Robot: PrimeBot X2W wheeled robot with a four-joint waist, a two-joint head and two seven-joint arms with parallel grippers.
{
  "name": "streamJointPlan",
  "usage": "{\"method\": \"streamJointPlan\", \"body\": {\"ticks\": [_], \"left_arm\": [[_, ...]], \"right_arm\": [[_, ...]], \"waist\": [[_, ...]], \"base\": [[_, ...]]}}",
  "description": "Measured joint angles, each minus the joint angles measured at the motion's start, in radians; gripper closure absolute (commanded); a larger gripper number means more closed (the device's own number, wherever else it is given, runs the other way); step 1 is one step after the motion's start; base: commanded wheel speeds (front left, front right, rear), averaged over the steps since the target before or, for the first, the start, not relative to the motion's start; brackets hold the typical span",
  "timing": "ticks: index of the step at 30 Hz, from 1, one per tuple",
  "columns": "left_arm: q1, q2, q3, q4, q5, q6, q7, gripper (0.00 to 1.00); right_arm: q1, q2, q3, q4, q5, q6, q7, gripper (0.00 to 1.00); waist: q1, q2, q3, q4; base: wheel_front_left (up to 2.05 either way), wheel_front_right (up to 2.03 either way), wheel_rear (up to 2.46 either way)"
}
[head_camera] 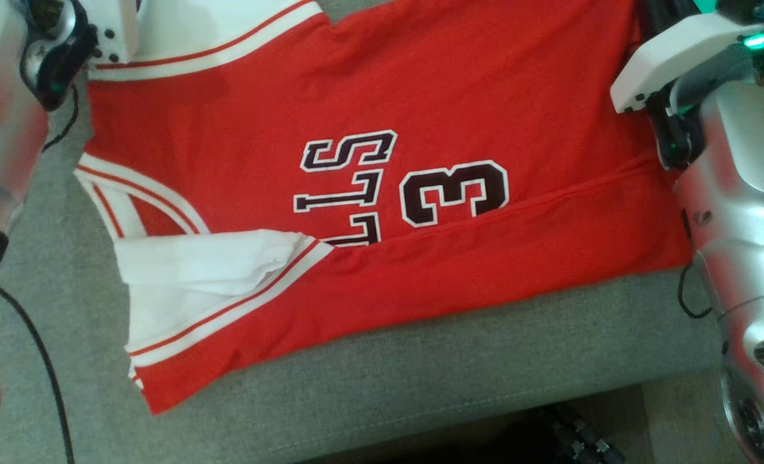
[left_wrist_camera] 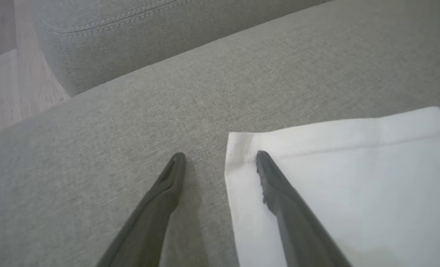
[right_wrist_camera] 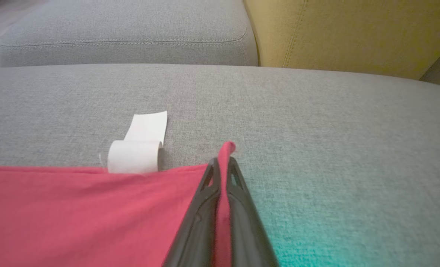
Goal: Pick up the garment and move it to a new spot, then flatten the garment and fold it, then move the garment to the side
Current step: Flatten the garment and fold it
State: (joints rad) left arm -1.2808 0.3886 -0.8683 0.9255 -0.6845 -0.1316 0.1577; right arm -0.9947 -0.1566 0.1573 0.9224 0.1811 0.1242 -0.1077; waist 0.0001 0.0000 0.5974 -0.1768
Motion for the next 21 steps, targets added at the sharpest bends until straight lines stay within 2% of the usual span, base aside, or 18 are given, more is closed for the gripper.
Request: {"method": "streamJointPlan", "body": {"ticks": [2, 4, 5, 12, 21], "left_arm": [[-0.012, 0.002, -0.011, -0.001, -0.018, 0.0, 0.0, 0.0], [-0.036, 0.004, -0.027, -0.001, -0.026, 0.0, -0.001, 0.96], [-0.042, 0.003, -0.034, -0.002, -0.032, 0.0, 0.0, 1.0], [-0.042, 0.005, -0.112, -0.044, -0.075, 0.001, -0.004, 1.0], [-0.092, -0.009, -0.126, -0.039, -0.032, 0.002, -0.266, 1.0]], "right_arm": [[-0.005, 0.001, 0.01, 0.0, 0.011, 0.0, -0.008, 1.0], [-0.01, 0.001, 0.021, 0.0, 0.024, 0.0, -0.017, 1.0], [-0.015, 0.001, 0.025, 0.0, 0.031, 0.0, -0.017, 1.0], [-0.022, -0.01, 0.031, 0.024, 0.043, 0.0, -0.033, 1.0], [-0.032, -0.017, -0.012, 0.073, 0.005, 0.0, -0.102, 1.0]], "waist": [[-0.0001, 0.0, 0.009, -0.009], [0.0001, 0.0, 0.02, -0.014], [0.0001, 0.0, 0.023, -0.016], [-0.0001, 0.0, 0.013, -0.002], [-0.0001, 0.0, -0.021, 0.043]], "base": [[0.0, 0.0, 0.0], [0.0, 0.0, 0.0], [0.0, 0.0, 0.0], [0.0, 0.0, 0.0], [0.0, 0.0, 0.0]]}}
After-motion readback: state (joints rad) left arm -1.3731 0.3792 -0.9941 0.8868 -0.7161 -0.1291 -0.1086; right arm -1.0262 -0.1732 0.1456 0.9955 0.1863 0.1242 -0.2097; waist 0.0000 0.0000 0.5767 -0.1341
